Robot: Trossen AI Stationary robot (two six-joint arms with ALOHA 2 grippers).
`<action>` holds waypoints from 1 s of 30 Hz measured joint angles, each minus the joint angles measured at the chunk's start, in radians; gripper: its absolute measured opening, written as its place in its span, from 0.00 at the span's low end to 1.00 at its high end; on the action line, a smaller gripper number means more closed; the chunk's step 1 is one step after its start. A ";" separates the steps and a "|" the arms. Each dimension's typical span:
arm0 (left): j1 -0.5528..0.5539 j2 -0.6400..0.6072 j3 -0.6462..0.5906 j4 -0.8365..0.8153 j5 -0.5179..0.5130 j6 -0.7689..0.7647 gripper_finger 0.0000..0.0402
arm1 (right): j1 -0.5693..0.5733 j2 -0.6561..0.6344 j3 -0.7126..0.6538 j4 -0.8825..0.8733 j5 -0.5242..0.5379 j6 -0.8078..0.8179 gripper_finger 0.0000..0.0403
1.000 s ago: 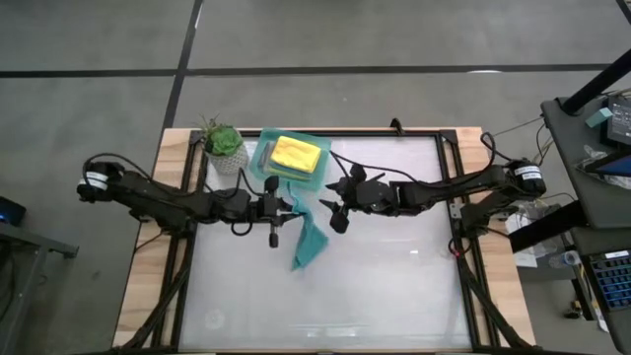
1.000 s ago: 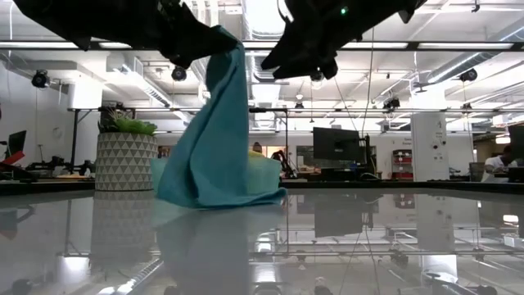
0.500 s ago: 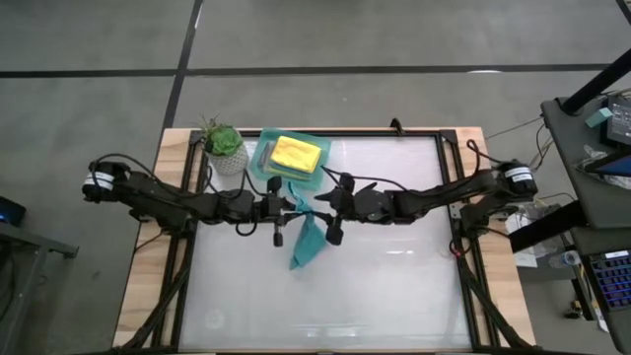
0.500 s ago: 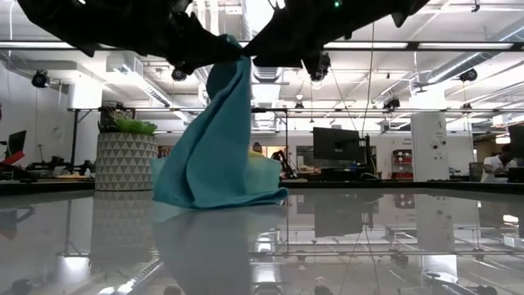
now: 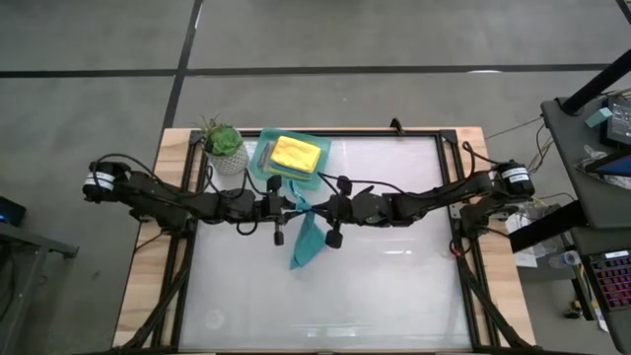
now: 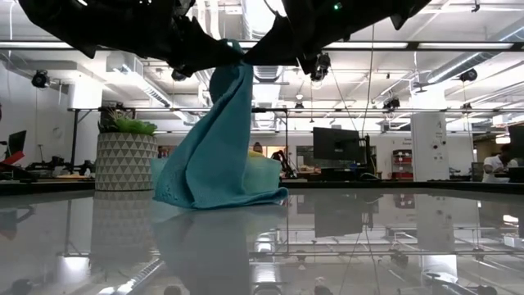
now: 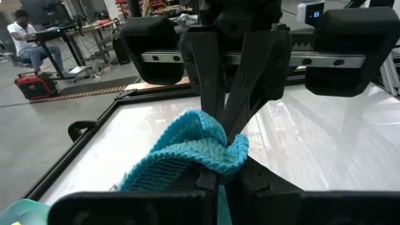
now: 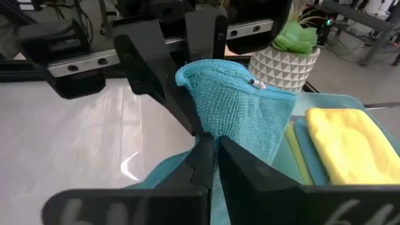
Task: Fold microfiber towels
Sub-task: Fold the blue microfiber towel
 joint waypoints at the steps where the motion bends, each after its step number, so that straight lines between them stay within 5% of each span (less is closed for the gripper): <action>1: 0.000 0.000 0.000 -0.001 0.000 0.000 0.00 | 0.000 0.000 0.000 -0.005 0.000 -0.001 0.03; 22: -0.001 -0.007 0.000 -0.033 0.007 0.001 0.00 | -0.002 -0.032 0.002 -0.114 0.010 -0.016 0.02; 30: 0.022 0.018 0.000 -0.042 -0.088 -0.052 0.00 | 0.000 -0.034 0.003 -0.115 -0.075 0.040 0.09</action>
